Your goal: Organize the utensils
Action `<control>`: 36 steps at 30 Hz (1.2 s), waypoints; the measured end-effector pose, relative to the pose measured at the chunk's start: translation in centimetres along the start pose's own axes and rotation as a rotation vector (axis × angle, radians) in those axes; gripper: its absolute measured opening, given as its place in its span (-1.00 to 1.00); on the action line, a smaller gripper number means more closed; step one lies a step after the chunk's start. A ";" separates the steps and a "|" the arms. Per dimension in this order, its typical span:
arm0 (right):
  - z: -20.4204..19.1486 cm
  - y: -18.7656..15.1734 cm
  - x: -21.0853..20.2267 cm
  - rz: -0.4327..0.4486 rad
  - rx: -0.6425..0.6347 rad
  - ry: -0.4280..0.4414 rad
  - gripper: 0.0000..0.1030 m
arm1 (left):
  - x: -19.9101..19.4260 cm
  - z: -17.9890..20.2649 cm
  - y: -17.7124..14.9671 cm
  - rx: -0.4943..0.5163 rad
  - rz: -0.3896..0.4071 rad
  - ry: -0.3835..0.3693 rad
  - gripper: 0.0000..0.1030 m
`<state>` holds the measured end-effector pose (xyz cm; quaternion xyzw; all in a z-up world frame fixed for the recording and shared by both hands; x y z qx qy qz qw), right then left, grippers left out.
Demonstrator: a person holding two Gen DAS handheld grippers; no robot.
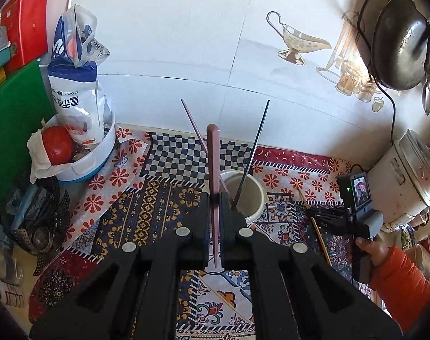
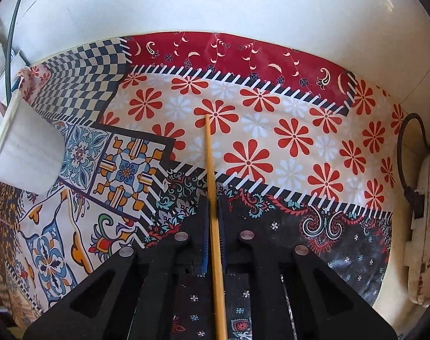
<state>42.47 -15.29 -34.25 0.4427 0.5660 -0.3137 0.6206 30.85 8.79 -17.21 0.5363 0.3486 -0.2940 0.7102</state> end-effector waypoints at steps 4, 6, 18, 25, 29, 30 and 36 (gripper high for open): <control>-0.5 -0.5 -1.4 0.030 0.016 0.037 -0.90 | -0.8 0.7 0.6 0.020 0.022 -0.008 -0.93; -0.8 -0.8 -3.2 0.072 0.028 0.058 -0.90 | -1.3 1.0 0.9 0.027 0.034 -0.014 -0.93; -2.4 -0.4 -14.4 0.329 -0.013 0.086 -0.91 | -3.5 2.4 2.5 0.038 0.097 -0.039 -0.93; -3.9 0.0 -18.5 0.433 -0.035 0.122 -0.91 | -4.5 2.8 3.7 0.049 0.137 -0.028 -0.93; -5.4 0.5 -20.7 0.484 -0.067 0.141 -0.91 | -4.8 2.7 4.8 0.050 0.156 -0.018 -0.93; -5.9 0.7 -21.3 0.496 -0.077 0.147 -0.91 | -4.9 2.7 5.0 0.049 0.160 -0.016 -0.93; -8.7 1.6 -24.4 0.558 -0.132 0.192 -0.91 | -5.0 2.3 6.5 0.038 0.184 -0.010 -0.93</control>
Point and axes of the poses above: each gripper's, at about its wrist camera, not at the fingertips, and x roughly the way its jaws point, z to its right, y to its top, the point moved 6 cm from there along x, roughly the way its jaws point, and after that the axes turned 9 degrees about -z, right-handed, at the moved point
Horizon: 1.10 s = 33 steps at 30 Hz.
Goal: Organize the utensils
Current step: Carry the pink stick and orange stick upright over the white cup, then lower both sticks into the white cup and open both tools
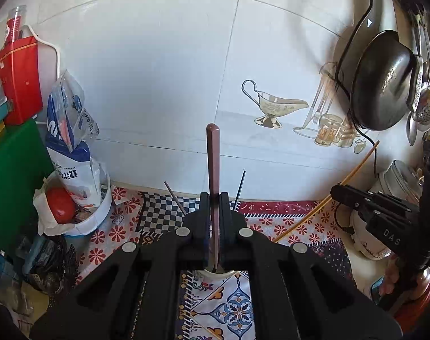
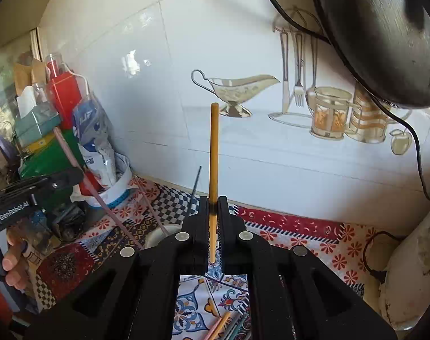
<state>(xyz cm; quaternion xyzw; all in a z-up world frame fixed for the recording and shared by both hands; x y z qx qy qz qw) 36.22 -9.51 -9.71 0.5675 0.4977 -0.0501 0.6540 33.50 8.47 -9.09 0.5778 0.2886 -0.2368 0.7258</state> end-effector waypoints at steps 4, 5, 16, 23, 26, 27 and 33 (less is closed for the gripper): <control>-1.8 1.2 -0.1 0.021 -0.026 0.040 -0.91 | 0.7 -0.3 0.4 -0.001 0.000 0.008 -0.93; -2.2 1.3 0.1 0.020 -0.031 0.051 -0.91 | 1.0 -0.4 0.4 -0.004 -0.003 0.011 -0.93; -5.1 -1.0 7.6 -0.133 -0.080 0.092 -0.91 | 6.4 -2.2 -2.0 -0.044 -0.122 0.003 -0.93; -4.8 -2.6 11.4 -0.240 -0.070 0.097 -0.91 | 9.2 -2.3 -3.0 -0.043 -0.192 -0.007 -0.93; -4.6 -2.9 12.1 -0.259 -0.068 0.098 -0.91 | 10.1 -2.2 -3.3 -0.039 -0.219 -0.005 -0.93; -4.6 -2.8 12.1 -0.255 -0.067 0.095 -0.91 | 10.4 -2.3 -3.4 -0.039 -0.225 -0.003 -0.93; -4.5 -2.3 12.4 -0.272 -0.071 0.090 -0.90 | 11.3 -2.6 -3.4 -0.037 -0.250 0.002 -0.93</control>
Point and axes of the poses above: each gripper's, at about its wrist camera, not at the fingertips, and x roughly the way its jaws point, z to its right, y to its top, the point moved 6 cm from there along x, roughly the way its jaws point, and after that the axes turned 9 degrees about -z, right-handed, at the moved point
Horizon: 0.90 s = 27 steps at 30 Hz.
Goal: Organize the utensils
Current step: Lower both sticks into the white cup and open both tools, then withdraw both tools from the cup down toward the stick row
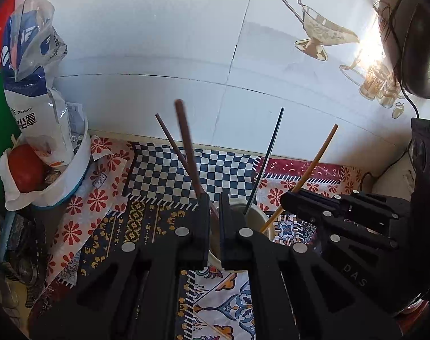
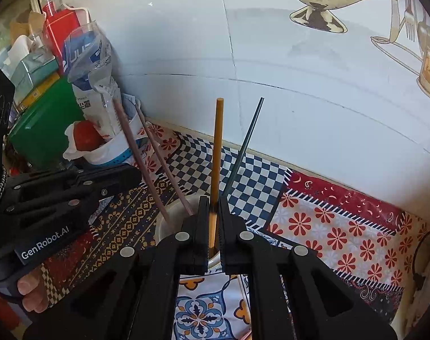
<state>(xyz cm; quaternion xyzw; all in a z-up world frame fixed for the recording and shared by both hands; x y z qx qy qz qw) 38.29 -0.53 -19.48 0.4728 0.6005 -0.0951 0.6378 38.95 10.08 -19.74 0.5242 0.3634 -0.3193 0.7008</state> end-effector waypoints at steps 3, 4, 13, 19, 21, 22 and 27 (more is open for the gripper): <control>0.0 -0.1 0.1 -0.009 -0.001 -0.013 -0.90 | -0.2 0.1 0.2 0.009 0.006 0.005 -0.93; -0.1 -0.1 0.2 -0.014 -0.002 -0.012 -0.88 | -0.4 0.3 0.2 0.012 0.007 0.004 -0.93; -0.7 -1.1 -1.6 0.001 -0.025 -0.048 -0.64 | -2.4 1.3 -0.5 0.044 0.024 0.019 -0.82; -0.8 -2.4 -4.5 0.049 -0.019 -0.083 -0.36 | -4.3 1.4 -1.8 0.075 0.035 0.036 -0.45; -0.6 -3.1 -5.5 0.066 -0.009 -0.100 -0.25 | -5.1 1.4 -2.4 0.083 0.044 0.043 -0.21; -0.4 -3.5 -6.1 0.075 -0.006 -0.115 -0.20 | -5.3 1.4 -2.7 0.086 0.046 0.041 -0.17; 0.8 -6.0 -8.2 0.086 0.035 -0.159 -0.09 | -5.9 2.1 -4.2 0.103 0.044 0.047 0.10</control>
Point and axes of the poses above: each gripper's, at about its wrist camera, not at the fingertips, and x roughly the way its jaws point, z to its right, y to its top, the point moved 6 cm from there along x, roughly the way its jaws point, and after that the axes turned 9 degrees about -z, right-handed, at the moved point
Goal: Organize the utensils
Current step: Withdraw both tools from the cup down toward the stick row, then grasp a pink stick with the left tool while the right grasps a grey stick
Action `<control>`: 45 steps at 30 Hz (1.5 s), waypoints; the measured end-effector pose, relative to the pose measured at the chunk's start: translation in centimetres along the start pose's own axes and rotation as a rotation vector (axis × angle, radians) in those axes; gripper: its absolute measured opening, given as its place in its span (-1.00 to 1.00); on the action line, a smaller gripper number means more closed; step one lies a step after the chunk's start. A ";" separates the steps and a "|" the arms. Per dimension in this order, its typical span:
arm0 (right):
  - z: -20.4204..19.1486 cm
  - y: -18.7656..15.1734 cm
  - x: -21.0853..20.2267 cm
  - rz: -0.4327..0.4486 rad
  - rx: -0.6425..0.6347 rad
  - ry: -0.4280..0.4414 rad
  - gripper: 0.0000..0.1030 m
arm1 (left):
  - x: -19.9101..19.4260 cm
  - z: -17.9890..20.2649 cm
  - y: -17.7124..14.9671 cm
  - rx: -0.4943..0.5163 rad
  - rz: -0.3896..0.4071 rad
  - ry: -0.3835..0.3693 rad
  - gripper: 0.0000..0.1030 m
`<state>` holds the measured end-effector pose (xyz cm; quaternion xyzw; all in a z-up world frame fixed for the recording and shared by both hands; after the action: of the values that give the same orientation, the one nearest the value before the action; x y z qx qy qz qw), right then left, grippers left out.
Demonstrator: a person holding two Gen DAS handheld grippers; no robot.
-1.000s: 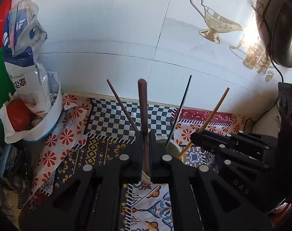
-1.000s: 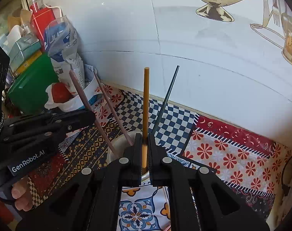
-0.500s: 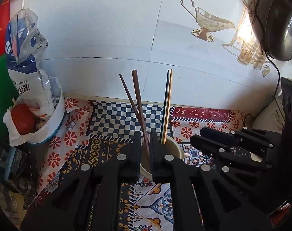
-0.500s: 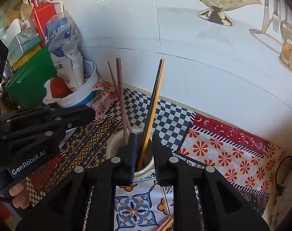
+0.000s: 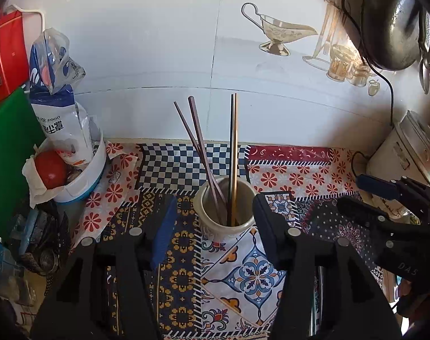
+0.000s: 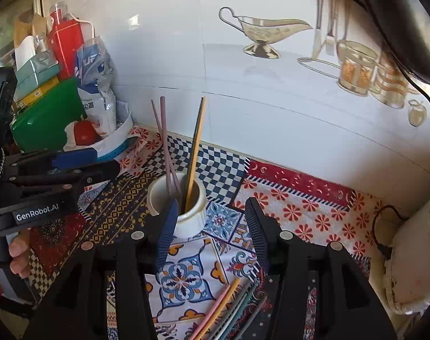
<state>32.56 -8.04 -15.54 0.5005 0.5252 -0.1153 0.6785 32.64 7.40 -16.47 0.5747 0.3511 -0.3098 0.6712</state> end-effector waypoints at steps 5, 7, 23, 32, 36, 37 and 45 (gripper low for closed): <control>2.3 -3.2 -1.3 -0.020 0.054 -0.062 0.08 | 0.9 1.5 -2.1 0.034 -0.043 -0.026 0.12; 3.4 -4.7 -1.7 -0.028 0.079 -0.090 0.11 | 1.4 2.1 -3.2 0.046 -0.068 -0.035 0.12; 6.4 -17.2 3.3 -0.239 0.258 -0.169 0.08 | 8.2 7.6 -12.5 0.162 -0.311 -0.065 0.12; 5.4 -20.1 7.5 -0.349 0.330 -0.043 -0.48 | 10.1 8.7 -15.2 0.167 -0.384 -0.104 0.08; 5.0 -19.9 7.7 -0.339 0.302 -0.050 -0.60 | 10.7 9.3 -15.5 0.174 -0.399 -0.131 -0.09; 4.9 -19.9 7.7 -0.335 0.287 -0.063 -0.65 | 10.9 9.5 -15.5 0.175 -0.407 -0.142 -0.12; 5.7 -20.9 7.0 -0.346 0.197 -0.099 -0.83 | 12.6 11.3 -15.7 0.196 -0.448 -0.181 -0.45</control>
<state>24.67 -19.83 -33.29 0.4607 0.5555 -0.3053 0.6212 28.17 -6.25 -34.55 0.5148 0.3764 -0.5335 0.5555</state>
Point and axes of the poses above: each gripper's, at about its wrist camera, not at the fingertips, and x roughly the way its jaws point, z to its right, y to its top, the point moved 6 cm from there along x, roughly the way its jaws point, and after that the axes turned 9 degrees about -z, right-handed, at the moved point
